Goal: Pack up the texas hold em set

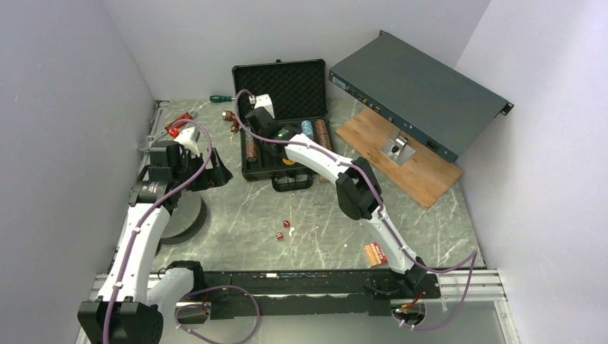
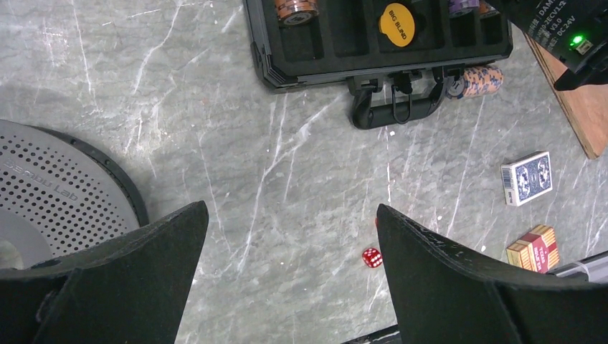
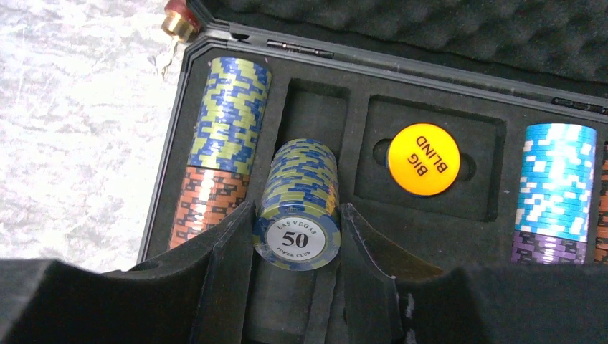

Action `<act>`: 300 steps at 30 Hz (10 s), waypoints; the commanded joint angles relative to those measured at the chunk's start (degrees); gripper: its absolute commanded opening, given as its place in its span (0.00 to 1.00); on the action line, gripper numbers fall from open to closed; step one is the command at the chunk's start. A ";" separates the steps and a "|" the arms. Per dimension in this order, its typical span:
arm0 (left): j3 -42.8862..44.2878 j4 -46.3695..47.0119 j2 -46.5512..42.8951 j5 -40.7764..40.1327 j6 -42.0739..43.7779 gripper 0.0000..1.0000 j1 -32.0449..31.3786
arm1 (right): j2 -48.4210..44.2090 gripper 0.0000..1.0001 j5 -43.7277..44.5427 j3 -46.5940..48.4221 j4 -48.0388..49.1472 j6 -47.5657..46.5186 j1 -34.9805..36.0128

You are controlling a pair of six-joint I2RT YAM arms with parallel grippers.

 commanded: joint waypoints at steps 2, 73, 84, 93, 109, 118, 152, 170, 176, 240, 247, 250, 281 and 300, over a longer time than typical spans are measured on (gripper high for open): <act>1.87 0.60 0.40 0.71 1.13 0.94 -0.39 | -2.45 0.00 6.27 -2.24 6.92 -0.79 0.57; 3.28 -2.26 -0.81 -3.46 1.86 0.90 -1.69 | -9.54 0.18 -8.93 -13.98 -4.98 7.87 2.40; 3.71 -2.69 -0.08 -1.72 2.88 0.99 -1.95 | -6.56 0.23 -9.18 -10.77 -5.28 7.03 0.76; 3.85 -2.74 0.49 -1.74 2.88 0.99 -2.04 | -3.33 0.26 -9.86 -6.92 -5.32 6.52 -0.78; 4.07 -3.18 0.32 -2.98 2.74 0.97 -2.52 | 1.94 0.28 -12.36 1.06 -4.14 6.49 -3.38; 4.00 -3.26 0.15 -3.06 2.80 0.96 -2.91 | 3.70 0.34 -14.39 2.89 -1.13 6.33 -5.02; 4.33 -3.57 0.72 -3.72 2.62 0.95 -3.13 | 1.11 0.25 -15.05 -1.76 13.22 -1.51 -6.97; 3.30 -2.28 -1.88 -5.96 2.46 0.95 -3.01 | -13.56 0.33 -18.99 -7.11 8.42 -5.30 -4.00; 2.03 -0.50 -4.11 -6.81 2.36 0.95 -2.44 | -24.01 0.36 -16.10 -16.62 8.85 -5.18 -2.85; 0.67 7.10 18.07 -24.18 -7.49 0.80 -45.95 | -69.75 0.83 9.76 -66.68 4.50 3.06 -2.66; 2.33 8.75 24.56 -24.41 -8.54 0.69 -48.79 | -68.76 0.87 13.57 -65.64 8.66 -5.18 -2.71; 3.48 8.86 27.51 -24.69 -9.93 0.69 -49.83 | -69.02 0.89 14.43 -66.95 10.44 -6.16 -2.97; 5.74 8.27 39.99 -25.65 -18.45 0.47 -51.33 | -69.47 0.90 10.20 -70.29 12.45 -3.51 -5.91; 6.22 9.11 42.07 -25.51 -18.55 0.19 -51.32 | -70.09 0.90 9.41 -71.14 12.27 -3.41 -6.04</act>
